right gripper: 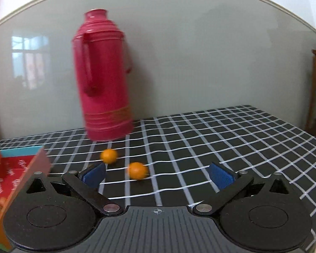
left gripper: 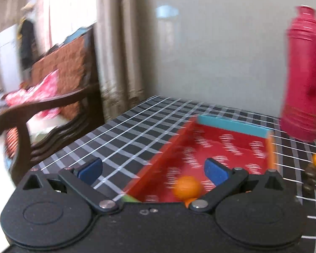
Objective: Organize fruits
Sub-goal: 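Move the left gripper from the box back toward the remaining fruits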
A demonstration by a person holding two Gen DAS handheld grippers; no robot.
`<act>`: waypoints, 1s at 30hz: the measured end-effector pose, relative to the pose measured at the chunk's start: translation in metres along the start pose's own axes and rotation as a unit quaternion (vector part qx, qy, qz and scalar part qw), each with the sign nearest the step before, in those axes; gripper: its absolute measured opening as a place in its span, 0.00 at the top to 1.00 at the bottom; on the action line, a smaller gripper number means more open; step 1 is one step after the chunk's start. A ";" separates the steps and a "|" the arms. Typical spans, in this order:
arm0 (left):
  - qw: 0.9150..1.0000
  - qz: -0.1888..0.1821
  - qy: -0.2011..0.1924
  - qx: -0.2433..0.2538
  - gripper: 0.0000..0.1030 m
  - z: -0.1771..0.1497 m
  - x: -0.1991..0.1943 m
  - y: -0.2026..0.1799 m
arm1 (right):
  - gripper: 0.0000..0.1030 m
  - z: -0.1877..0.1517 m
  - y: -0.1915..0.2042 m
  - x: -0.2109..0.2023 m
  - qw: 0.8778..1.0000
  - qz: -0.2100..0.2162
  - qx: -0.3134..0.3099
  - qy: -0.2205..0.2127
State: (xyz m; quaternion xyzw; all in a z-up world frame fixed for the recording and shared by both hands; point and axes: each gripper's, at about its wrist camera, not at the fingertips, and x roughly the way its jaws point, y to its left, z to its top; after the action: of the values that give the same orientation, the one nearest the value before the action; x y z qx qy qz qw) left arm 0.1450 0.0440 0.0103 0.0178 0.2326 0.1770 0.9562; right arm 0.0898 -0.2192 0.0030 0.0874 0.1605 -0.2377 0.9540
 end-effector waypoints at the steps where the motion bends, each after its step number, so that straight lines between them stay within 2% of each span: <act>1: 1.000 -0.010 -0.008 0.010 0.06 -0.002 -0.004 -0.008 | 0.00 0.000 -0.005 0.000 1.000 -0.010 0.001 0.000; 7: 0.992 -0.089 -0.045 0.073 0.06 -0.016 -0.029 -0.057 | 0.00 0.000 -0.029 0.000 0.998 -0.059 0.016 0.005; 12: 0.980 -0.144 -0.056 0.128 0.06 -0.032 -0.042 -0.096 | 0.00 0.000 -0.040 -0.003 0.996 -0.082 0.016 -0.003; 17: 0.971 -0.171 -0.048 0.160 0.06 -0.043 -0.041 -0.123 | 0.00 -0.003 -0.045 -0.003 0.995 -0.104 0.009 0.000; 30: 0.964 -0.196 -0.025 0.176 0.08 -0.047 -0.022 -0.160 | 0.00 -0.002 -0.053 0.002 0.993 -0.113 0.018 0.001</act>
State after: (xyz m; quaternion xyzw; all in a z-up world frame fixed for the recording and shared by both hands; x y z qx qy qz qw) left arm 0.1583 -0.1155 -0.0410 0.1447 0.2352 -0.0578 0.9594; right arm 0.0654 -0.2662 -0.0044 0.0865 0.1658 -0.3466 0.9192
